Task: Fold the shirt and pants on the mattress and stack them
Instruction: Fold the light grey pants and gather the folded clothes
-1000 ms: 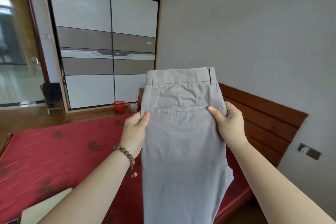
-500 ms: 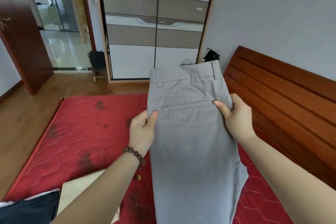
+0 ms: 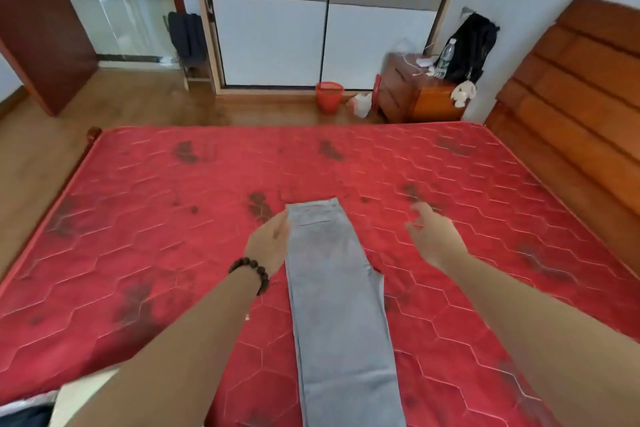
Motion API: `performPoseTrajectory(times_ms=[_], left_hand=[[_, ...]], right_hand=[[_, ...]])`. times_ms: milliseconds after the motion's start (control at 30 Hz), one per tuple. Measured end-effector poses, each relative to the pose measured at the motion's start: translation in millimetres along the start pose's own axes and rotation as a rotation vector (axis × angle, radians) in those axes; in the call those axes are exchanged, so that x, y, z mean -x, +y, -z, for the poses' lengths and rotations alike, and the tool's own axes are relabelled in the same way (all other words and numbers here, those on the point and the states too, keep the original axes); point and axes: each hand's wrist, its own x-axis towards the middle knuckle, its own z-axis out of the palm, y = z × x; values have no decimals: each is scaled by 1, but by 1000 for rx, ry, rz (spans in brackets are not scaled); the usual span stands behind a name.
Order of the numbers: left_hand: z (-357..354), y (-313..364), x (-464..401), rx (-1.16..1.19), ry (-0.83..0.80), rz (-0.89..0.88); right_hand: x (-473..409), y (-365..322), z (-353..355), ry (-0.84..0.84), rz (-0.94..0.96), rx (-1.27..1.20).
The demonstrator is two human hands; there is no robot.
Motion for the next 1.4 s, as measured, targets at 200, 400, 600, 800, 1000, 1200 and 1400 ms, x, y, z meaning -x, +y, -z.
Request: performPoseTrajectory(times_ms=[200, 400, 600, 800, 1000, 1200, 1400], left_hand=[[-121, -98, 53, -288, -219, -32], [-232, -160, 102, -719, -335, -204], [-259, -225, 136, -801, -215, -150], [-266, -218, 153, -829, -178, -7], [-291, -197, 244, -785, -196, 11], [-298, -206, 353, -796, -206, 13], [-303, -196, 440, -713, -233, 102]], right_hand=[[63, 82, -147, -247, 168, 150], [102, 115, -279, -332, 345, 272], [140, 155, -335, -234, 300, 380], [172, 179, -331, -121, 183, 397], [238, 182, -330, -173, 246, 365], [326, 200, -324, -243, 360, 350], [410, 230, -301, -287, 339, 364]])
